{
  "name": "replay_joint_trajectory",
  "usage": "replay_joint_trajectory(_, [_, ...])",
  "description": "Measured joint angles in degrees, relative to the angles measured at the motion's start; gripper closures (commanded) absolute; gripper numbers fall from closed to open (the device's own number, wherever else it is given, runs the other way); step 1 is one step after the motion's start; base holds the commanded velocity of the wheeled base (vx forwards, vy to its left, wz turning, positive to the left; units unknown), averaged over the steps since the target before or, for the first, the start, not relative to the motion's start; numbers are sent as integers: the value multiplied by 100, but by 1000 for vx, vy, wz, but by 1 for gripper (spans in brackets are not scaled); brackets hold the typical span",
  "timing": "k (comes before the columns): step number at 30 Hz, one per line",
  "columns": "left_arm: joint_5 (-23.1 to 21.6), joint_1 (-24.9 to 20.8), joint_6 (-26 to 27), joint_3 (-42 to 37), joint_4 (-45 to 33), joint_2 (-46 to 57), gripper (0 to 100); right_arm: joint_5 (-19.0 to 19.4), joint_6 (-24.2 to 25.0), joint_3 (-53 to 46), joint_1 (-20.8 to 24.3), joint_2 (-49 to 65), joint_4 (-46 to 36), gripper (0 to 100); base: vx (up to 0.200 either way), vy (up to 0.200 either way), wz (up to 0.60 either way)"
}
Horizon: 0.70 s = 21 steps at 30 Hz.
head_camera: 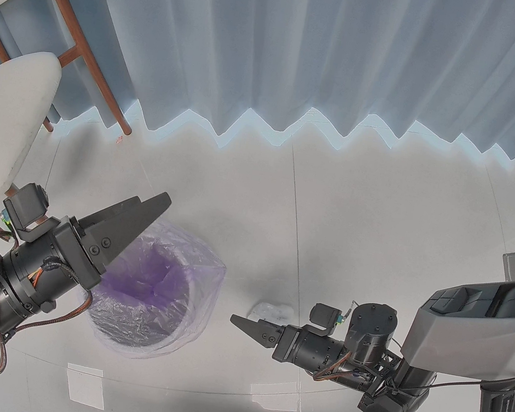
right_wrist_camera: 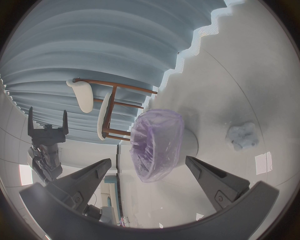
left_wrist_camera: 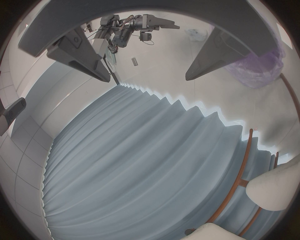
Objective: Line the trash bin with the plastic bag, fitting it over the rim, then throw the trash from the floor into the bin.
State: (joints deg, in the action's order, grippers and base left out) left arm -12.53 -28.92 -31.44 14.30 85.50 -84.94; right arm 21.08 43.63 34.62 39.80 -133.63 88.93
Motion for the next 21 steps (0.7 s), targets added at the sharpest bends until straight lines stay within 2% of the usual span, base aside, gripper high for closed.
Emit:
replay_joint_trajectory(10, [-13,43,-118,79,-6,-22,0,-116,40,862,-54,-460,5,0,0,0,0])
replay_joint_trajectory(21, [-9,52,-165,39,-20,-87,0,-551,137,783,-56,-518,2,0,0,0,0])
